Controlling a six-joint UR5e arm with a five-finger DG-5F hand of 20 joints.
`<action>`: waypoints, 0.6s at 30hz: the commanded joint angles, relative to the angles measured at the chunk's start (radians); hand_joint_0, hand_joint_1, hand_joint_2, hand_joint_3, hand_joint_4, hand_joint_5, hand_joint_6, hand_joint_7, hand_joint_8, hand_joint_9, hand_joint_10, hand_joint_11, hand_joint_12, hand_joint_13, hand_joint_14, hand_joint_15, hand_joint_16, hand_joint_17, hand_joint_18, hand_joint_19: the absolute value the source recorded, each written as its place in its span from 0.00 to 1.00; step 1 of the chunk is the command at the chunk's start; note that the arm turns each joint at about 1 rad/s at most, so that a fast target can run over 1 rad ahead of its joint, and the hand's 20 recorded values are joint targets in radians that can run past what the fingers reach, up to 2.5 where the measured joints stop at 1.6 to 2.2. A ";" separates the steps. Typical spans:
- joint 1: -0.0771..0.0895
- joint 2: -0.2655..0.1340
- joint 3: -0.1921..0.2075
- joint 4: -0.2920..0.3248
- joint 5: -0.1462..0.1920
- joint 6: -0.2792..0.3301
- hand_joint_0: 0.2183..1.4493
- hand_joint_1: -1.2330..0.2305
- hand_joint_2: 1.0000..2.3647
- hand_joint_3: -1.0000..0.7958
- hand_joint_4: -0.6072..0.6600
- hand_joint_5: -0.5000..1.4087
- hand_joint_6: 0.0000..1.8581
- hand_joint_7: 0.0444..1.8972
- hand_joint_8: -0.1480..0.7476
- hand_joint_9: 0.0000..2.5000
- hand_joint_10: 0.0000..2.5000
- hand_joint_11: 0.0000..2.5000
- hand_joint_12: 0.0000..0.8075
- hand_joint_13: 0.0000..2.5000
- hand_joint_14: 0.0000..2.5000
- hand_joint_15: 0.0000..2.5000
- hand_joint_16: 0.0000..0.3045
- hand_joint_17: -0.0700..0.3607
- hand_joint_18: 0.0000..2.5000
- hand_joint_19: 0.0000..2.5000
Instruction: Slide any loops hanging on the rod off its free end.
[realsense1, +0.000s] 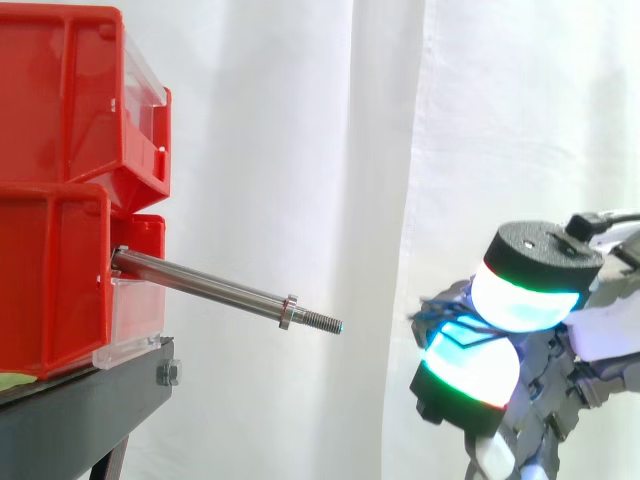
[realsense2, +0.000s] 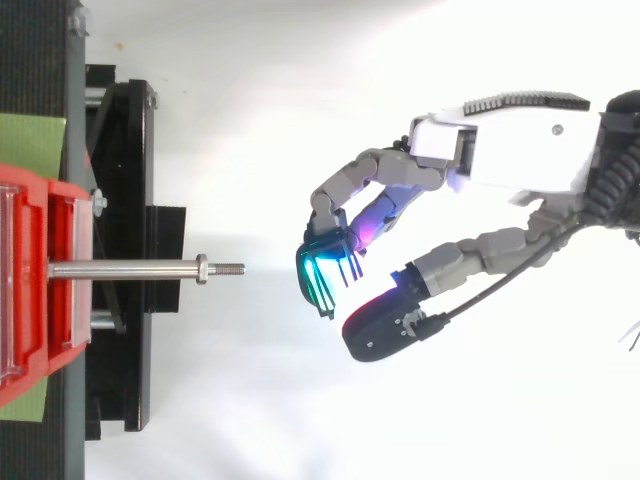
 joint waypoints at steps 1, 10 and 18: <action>0.000 0.019 0.001 -0.018 0.007 0.008 0.32 0.39 0.01 0.34 0.56 0.16 0.47 0.56 0.46 0.36 0.01 0.15 0.32 0.32 0.00 0.06 0.12 0.35 0.31 0.17; 0.006 0.020 0.022 -0.070 0.027 0.042 0.34 0.34 0.01 0.33 0.55 0.15 0.48 0.52 0.46 0.35 0.01 0.16 0.32 0.32 0.00 0.05 0.12 0.35 0.31 0.16; 0.008 0.020 0.024 -0.081 0.025 0.068 0.36 0.32 0.00 0.32 0.53 0.15 0.48 0.52 0.45 0.34 0.01 0.15 0.32 0.32 0.00 0.05 0.12 0.35 0.31 0.16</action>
